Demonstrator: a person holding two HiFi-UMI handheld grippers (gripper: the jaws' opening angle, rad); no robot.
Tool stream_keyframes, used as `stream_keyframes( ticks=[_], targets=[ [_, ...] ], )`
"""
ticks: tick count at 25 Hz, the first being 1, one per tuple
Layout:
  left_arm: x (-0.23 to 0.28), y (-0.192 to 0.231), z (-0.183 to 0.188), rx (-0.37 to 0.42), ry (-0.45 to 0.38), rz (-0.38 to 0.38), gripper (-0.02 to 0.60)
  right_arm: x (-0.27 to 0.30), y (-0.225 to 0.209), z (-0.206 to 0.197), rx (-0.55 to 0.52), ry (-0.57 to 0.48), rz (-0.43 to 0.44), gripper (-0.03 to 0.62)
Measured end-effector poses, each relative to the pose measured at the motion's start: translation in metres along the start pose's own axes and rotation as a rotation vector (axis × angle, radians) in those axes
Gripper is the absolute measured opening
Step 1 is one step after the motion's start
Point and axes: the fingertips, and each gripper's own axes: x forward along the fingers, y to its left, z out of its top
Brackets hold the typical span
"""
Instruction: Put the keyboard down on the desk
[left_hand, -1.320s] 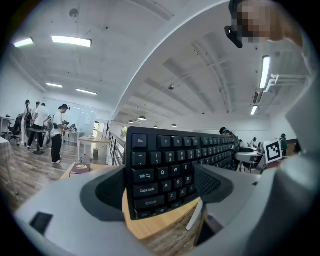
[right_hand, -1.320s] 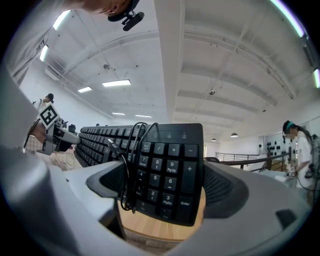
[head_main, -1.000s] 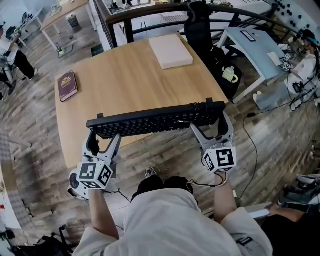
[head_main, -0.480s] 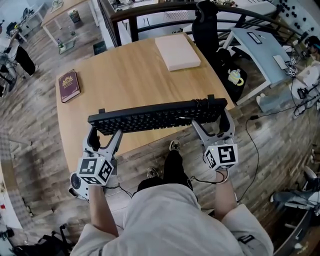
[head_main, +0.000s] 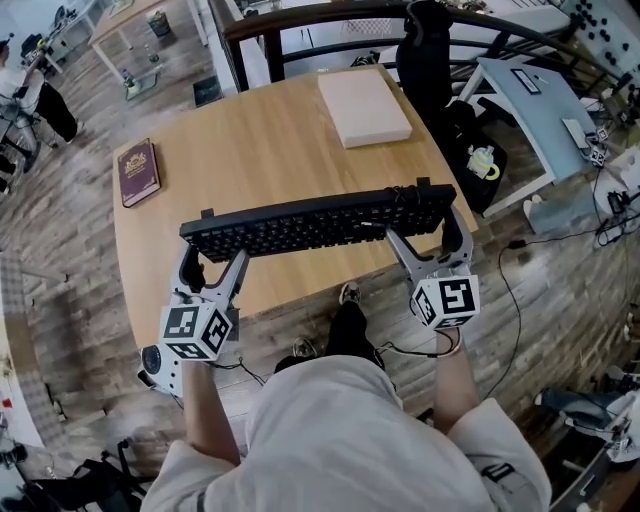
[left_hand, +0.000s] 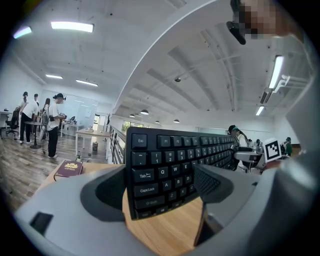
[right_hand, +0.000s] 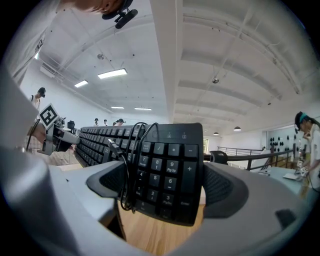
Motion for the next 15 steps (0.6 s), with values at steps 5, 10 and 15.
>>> stream_keyframes(
  ticks=[5,10,15],
  targets=[
    [0.031,-0.004,0.000,-0.006,0.015,0.025,0.422,0.031,-0.026,-0.011,0.016,0.021,0.033,0.480],
    [0.065,-0.006,-0.003,-0.021,0.041,0.036,0.422,0.061,-0.049,-0.026,0.033,0.055,0.052,0.480],
    [0.090,-0.013,-0.014,-0.037,0.079,0.049,0.422,0.081,-0.071,-0.050,0.057,0.109,0.077,0.480]
  ],
)
